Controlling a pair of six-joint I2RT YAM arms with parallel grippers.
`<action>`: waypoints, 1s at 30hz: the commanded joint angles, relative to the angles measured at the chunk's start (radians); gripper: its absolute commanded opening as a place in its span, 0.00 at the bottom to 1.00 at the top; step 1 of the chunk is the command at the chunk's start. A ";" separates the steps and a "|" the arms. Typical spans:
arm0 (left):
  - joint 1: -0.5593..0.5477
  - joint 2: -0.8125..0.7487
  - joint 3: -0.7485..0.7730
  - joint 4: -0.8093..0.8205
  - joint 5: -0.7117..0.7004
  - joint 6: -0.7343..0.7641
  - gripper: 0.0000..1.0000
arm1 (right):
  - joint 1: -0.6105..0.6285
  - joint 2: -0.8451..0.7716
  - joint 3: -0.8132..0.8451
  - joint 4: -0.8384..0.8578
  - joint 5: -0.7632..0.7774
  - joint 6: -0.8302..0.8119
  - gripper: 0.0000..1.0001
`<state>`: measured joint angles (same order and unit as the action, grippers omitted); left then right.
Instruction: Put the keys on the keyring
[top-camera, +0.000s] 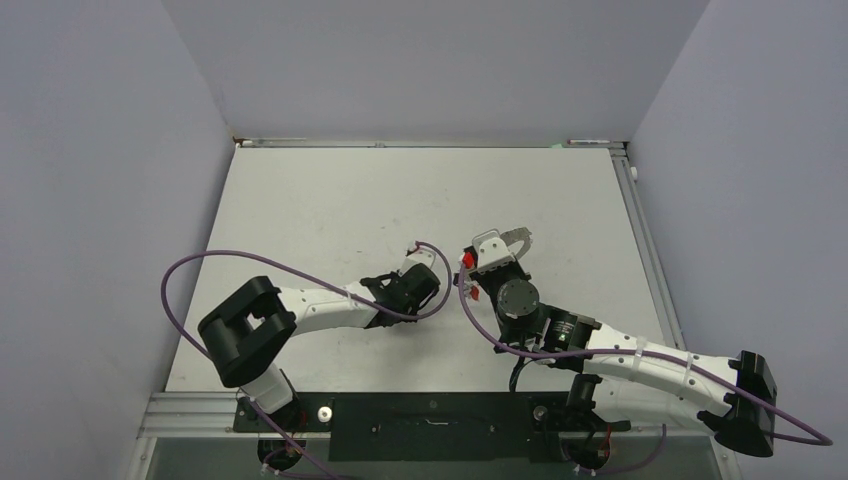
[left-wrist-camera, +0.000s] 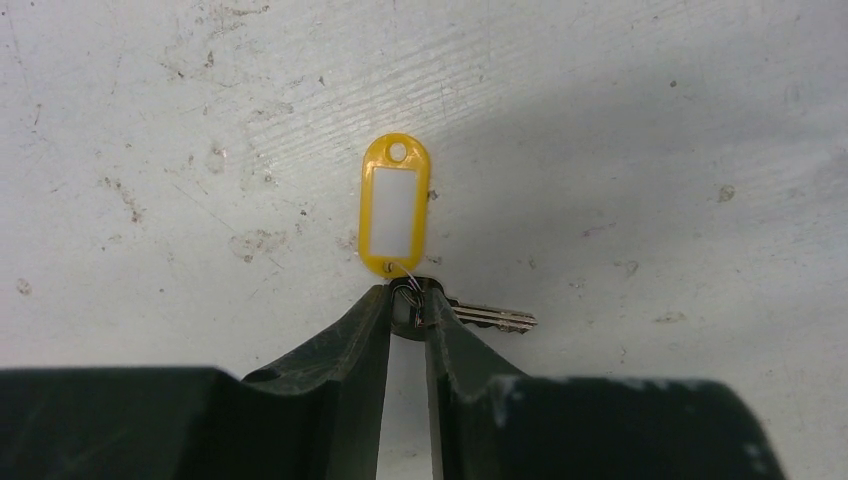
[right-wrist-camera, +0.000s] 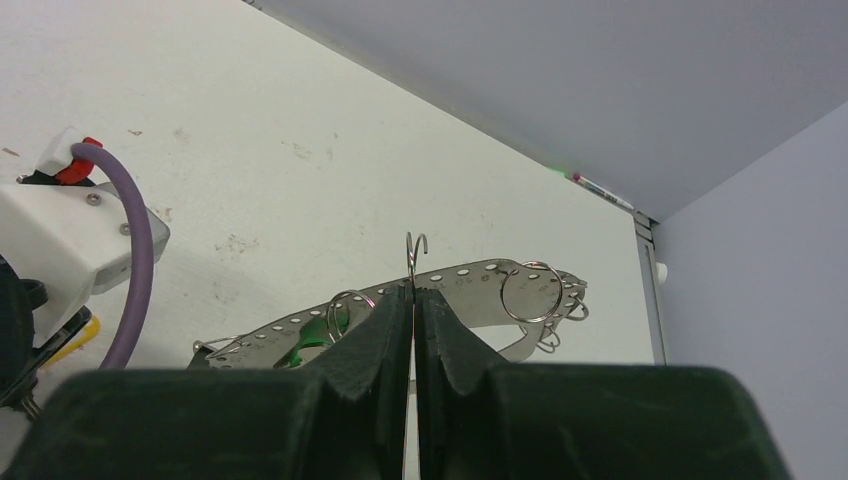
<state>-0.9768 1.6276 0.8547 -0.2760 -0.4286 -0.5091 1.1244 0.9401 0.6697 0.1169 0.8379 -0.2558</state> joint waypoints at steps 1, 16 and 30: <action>-0.009 0.009 0.044 0.029 -0.038 0.003 0.16 | -0.008 -0.034 0.034 0.027 -0.004 0.008 0.05; -0.017 0.011 0.050 0.030 -0.054 0.013 0.11 | -0.008 -0.032 0.036 0.024 -0.006 0.012 0.05; -0.032 -0.070 0.039 0.024 -0.007 0.052 0.00 | -0.008 -0.035 0.037 0.020 -0.009 0.013 0.05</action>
<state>-0.9993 1.6325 0.8650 -0.2726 -0.4683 -0.4858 1.1244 0.9398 0.6697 0.1101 0.8291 -0.2493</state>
